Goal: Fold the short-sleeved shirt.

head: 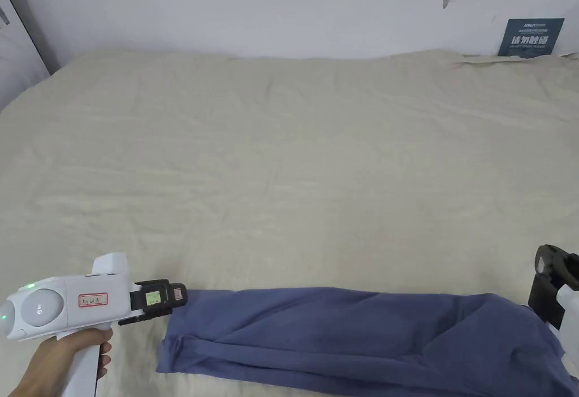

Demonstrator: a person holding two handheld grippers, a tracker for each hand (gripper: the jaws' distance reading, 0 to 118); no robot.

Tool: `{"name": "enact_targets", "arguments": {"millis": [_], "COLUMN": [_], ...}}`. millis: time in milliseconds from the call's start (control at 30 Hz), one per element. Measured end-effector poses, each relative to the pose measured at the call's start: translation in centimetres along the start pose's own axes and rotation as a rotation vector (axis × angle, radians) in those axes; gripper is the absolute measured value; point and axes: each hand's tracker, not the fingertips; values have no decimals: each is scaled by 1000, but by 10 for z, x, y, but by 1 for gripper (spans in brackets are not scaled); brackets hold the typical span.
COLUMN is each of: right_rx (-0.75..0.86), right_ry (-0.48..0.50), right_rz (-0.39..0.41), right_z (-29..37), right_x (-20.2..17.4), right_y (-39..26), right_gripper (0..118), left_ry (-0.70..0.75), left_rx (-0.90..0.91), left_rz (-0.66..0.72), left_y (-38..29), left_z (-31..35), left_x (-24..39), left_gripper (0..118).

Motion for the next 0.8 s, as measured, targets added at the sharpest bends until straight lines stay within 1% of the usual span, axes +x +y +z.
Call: {"name": "enact_targets", "arguments": {"millis": [33, 67, 100, 267, 467, 567, 667, 700, 733, 800], "right_rx": [-5, -11, -16, -45, -67, -72, -79, -80, -82, -82], "right_ry": [-1, -4, -6, -15, -20, -20, -18, -18, -16, -13], "right_rz": [-1, 0, 2, 6, 2, -1, -4, -7, -9, -13], "right_z": [-2, -4, -5, -12, -17, -17, -17, -18, -19, -18], "right_x": [1, 1, 2, 4, 5, 6, 7, 7, 7, 8], "right_y": [0, -1, -3, -8, -12, -14, -15, -15, -15, -16], "right_gripper": [0, 0, 0, 0, 0, 0, 0, 0, 0, 0], "left_ry": [14, 27, 36, 18, 25, 42, 81, 74, 51, 25], "left_rx": [-20, -30, -33, -57, -74, -66, -53, -49, -54, -71], "left_rz": [4, 0, -2, 4, -29, -48, -111, -119, -112, -101], "left_y": [1, 1, 0, -4, -10, -13, -13, -12, -12, -14], "left_z": [-4, -8, -12, -25, -40, -39, -33, -33, -33, -35], "left_x": [-2, -5, -7, -13, -10, -8, -4, -8, -9, -5], "left_gripper": [79, 90, 96, 96, 95, 88, 60, 47, 41, 35]}}
